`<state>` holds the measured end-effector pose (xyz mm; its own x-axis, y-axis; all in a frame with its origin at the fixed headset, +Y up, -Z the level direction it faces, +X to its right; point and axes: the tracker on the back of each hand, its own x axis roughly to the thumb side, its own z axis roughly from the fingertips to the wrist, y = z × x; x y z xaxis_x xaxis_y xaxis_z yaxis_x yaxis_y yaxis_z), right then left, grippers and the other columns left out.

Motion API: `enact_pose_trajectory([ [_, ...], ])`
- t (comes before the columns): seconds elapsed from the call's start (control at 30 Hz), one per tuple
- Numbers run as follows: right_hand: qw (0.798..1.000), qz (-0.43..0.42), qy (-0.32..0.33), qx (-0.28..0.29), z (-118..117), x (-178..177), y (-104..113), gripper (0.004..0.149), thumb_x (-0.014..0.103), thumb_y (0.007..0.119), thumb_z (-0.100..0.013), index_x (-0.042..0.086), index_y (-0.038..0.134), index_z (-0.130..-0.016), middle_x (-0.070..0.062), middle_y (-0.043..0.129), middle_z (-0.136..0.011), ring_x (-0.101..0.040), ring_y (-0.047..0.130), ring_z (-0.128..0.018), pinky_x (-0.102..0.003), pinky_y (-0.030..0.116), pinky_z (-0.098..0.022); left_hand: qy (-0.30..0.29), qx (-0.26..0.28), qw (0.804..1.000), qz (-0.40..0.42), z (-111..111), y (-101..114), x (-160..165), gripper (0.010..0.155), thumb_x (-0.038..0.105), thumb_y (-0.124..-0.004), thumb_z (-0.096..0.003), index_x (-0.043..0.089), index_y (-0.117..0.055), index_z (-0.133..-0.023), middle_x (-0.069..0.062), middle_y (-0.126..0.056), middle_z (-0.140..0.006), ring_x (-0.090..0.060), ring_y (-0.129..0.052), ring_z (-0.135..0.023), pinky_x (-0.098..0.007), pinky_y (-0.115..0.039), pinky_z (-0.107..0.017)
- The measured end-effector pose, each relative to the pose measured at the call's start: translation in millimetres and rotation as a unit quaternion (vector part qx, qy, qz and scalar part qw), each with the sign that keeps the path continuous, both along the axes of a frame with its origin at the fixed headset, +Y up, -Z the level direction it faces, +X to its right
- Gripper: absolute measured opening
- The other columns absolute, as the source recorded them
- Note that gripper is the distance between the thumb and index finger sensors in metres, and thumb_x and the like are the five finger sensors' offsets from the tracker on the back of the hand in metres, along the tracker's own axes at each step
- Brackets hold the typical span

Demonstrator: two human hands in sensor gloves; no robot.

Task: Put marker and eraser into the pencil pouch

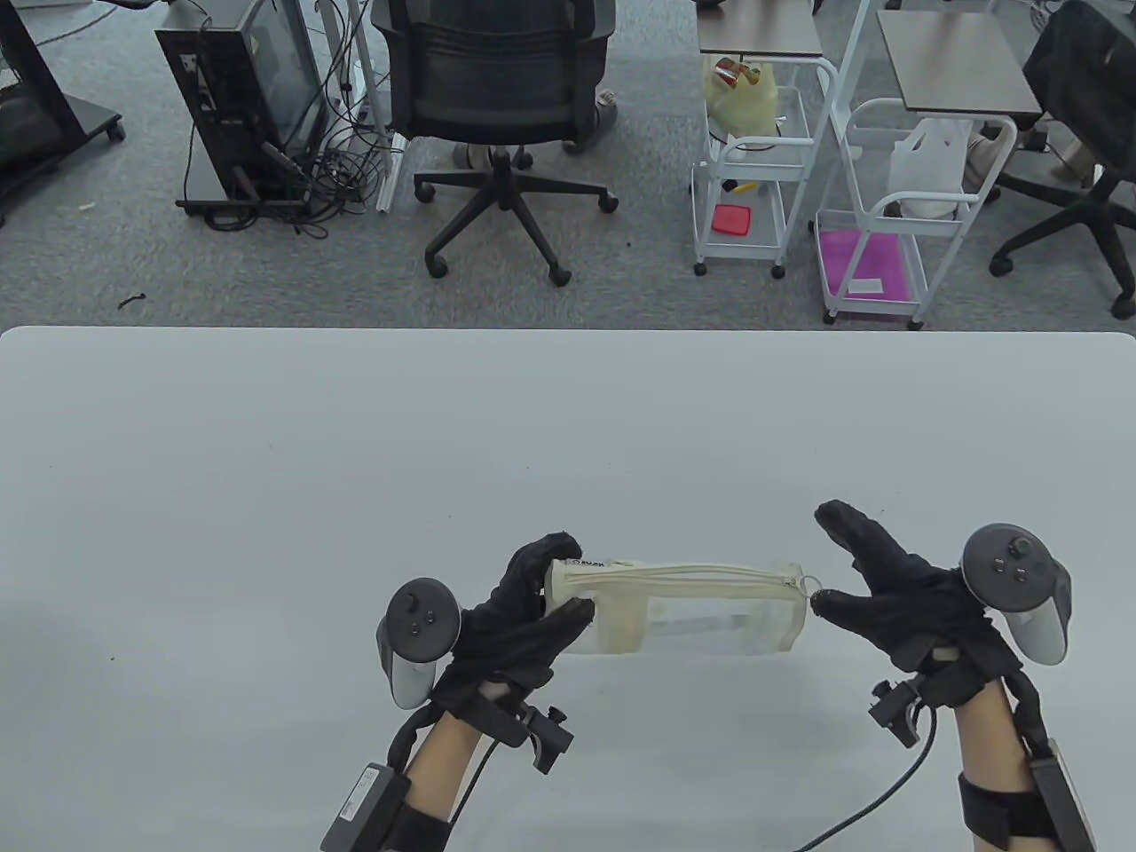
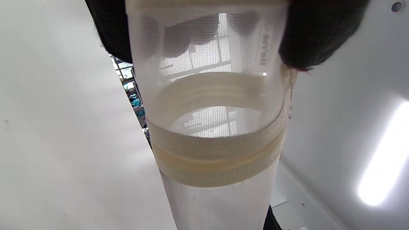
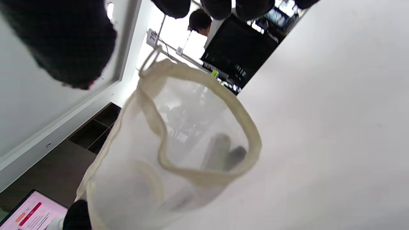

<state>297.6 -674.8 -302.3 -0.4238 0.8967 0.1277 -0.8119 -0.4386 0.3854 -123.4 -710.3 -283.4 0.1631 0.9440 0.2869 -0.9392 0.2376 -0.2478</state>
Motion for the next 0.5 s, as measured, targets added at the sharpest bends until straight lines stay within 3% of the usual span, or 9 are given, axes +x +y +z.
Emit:
enact_pose_trajectory([
  [0.17, 0.995, -0.015, 0.077, -0.064, -10.3, -18.7, -26.1, 0.105, 0.057, 0.089, -0.034, 0.036, 0.021, -0.112, -0.016, 0.014, -0.116, -0.056, 0.027, -0.108, -0.072, 0.041, -0.069, -0.003, -0.006, 1.0, 0.015, -0.4, 0.2, -1.5, 0.073, 0.056, -0.077, -0.0451, 0.033, -0.051, -0.109, -0.011, -0.06, -0.114, -0.035, -0.075, -0.097, -0.045, -0.081, -0.063],
  [0.33, 0.991, -0.118, 0.059, -0.032, -8.7, -40.4, -29.4, 0.093, 0.047, 0.092, -0.035, 0.037, 0.038, -0.11, -0.015, 0.034, -0.115, -0.053, 0.056, -0.102, -0.067, 0.063, -0.062, 0.005, -0.007, 1.0, 0.026, 0.3, 0.3, -4.3, 0.072, 0.056, -0.077, -0.0453, 0.034, -0.051, -0.109, -0.011, -0.06, -0.114, -0.034, -0.076, -0.097, -0.044, -0.082, -0.062],
  [0.5, 0.982, -0.18, 0.054, -0.018, -4.9, -49.0, -27.5, 0.093, 0.048, 0.094, -0.034, 0.037, 0.04, -0.108, -0.013, 0.029, -0.115, -0.051, 0.055, -0.101, -0.064, 0.069, -0.06, 0.008, -0.017, 0.998, 0.058, 0.0, 0.3, -9.1, 0.072, 0.056, -0.077, -0.0452, 0.034, -0.051, -0.109, -0.011, -0.061, -0.114, -0.034, -0.076, -0.097, -0.044, -0.082, -0.062],
])
